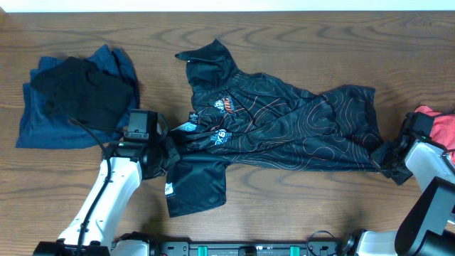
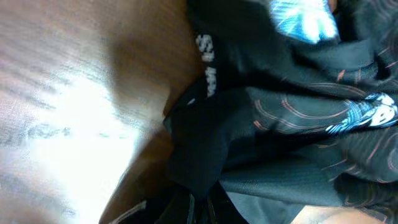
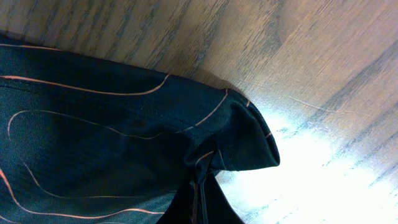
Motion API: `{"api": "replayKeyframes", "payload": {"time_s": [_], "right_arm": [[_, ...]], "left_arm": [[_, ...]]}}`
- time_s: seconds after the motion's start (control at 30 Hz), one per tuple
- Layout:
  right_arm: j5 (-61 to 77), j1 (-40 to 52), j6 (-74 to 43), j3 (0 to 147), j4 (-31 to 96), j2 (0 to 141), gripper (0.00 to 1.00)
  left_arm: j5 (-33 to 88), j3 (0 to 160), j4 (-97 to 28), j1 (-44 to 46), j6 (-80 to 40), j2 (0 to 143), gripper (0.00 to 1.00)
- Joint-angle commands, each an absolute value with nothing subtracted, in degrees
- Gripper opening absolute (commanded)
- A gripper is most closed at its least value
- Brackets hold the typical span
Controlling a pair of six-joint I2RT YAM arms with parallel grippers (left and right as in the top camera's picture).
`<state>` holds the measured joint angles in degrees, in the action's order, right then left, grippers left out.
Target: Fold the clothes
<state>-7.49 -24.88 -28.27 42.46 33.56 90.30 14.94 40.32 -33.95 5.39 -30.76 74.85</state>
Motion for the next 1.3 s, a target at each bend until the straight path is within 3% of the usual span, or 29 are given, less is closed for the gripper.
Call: {"api": "replayKeyframes", "payload": {"time_s": [0.0, 0.4, 0.57, 0.93, 1.27], "right_arm": [[-8.6, -25.1, -28.6, 40.7, 34.2, 91.8, 0.01], [-8.3, -25.1, -28.0, 40.7, 35.1, 91.7, 0.01], [-2.5, -25.1, -21.9, 42.6, 36.2, 89.7, 0.01], [2.3, -25.1, -17.3, 64.3, 50.3, 73.4, 0.01], [1.6, -25.3, -16.6, 81.5, 54.1, 64.6, 0.01]], "left_arm": [[12.4, 41.8, -32.2, 5.0, -30.0, 75.1, 0.07], [12.4, 41.5, -35.9, 5.1, -28.0, 75.8, 0.06], [17.2, 43.0, -36.2, 5.0, -22.3, 73.7, 0.06], [23.4, 60.1, -36.3, 4.6, -20.6, 58.6, 0.06], [23.4, 75.6, -35.3, -2.8, -20.7, 54.8, 0.06]]}}
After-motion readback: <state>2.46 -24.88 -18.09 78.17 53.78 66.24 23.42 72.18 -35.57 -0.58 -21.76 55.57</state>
